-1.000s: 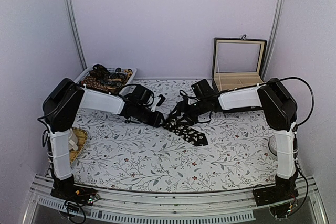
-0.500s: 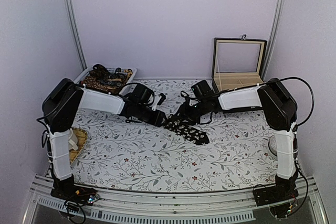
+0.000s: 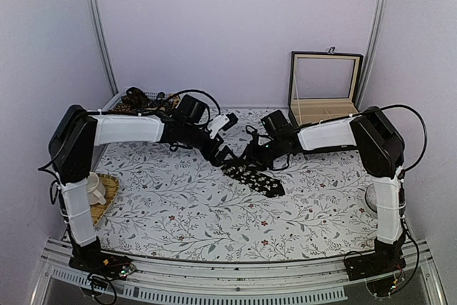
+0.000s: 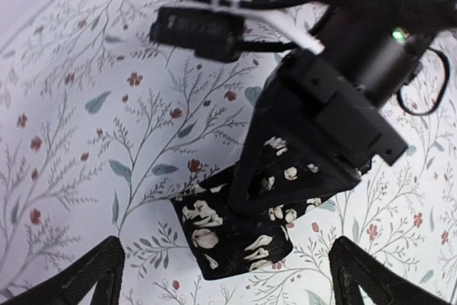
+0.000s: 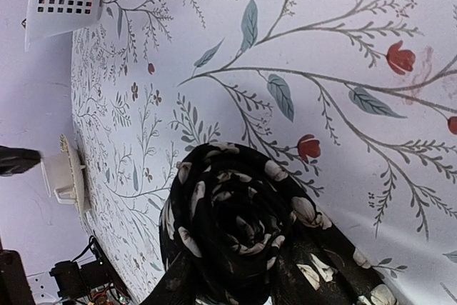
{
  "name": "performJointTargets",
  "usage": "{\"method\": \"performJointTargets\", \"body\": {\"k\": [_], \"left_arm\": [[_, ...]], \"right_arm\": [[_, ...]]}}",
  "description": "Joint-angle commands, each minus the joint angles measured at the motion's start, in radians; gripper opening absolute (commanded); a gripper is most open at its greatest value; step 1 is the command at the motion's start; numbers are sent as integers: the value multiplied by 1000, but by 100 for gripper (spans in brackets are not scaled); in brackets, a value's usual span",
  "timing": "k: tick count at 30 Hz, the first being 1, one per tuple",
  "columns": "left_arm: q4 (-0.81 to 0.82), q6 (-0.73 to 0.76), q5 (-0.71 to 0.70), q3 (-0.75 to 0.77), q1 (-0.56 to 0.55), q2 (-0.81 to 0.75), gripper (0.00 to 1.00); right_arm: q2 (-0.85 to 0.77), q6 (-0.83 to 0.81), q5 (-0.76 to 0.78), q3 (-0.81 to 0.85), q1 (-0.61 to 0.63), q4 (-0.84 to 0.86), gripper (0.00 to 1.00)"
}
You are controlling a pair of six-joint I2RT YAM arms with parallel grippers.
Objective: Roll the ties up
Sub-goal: Roll the tie at the center of the board.
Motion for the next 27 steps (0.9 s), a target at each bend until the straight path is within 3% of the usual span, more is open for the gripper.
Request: {"method": "performJointTargets", "body": {"k": [1, 8, 21, 27], "left_arm": [[-153, 443, 117, 72, 7, 72, 100], [-387, 795, 246, 265, 27, 217, 100], [-466, 1008, 205, 433, 59, 326, 100], [-632, 1131, 317, 560, 69, 404, 100]], "right_arm": [[43, -24, 7, -56, -23, -27, 34], [32, -41, -49, -90, -48, 2, 34], [31, -91, -104, -88, -47, 26, 34], [23, -110, -109, -91, -46, 27, 34]]}}
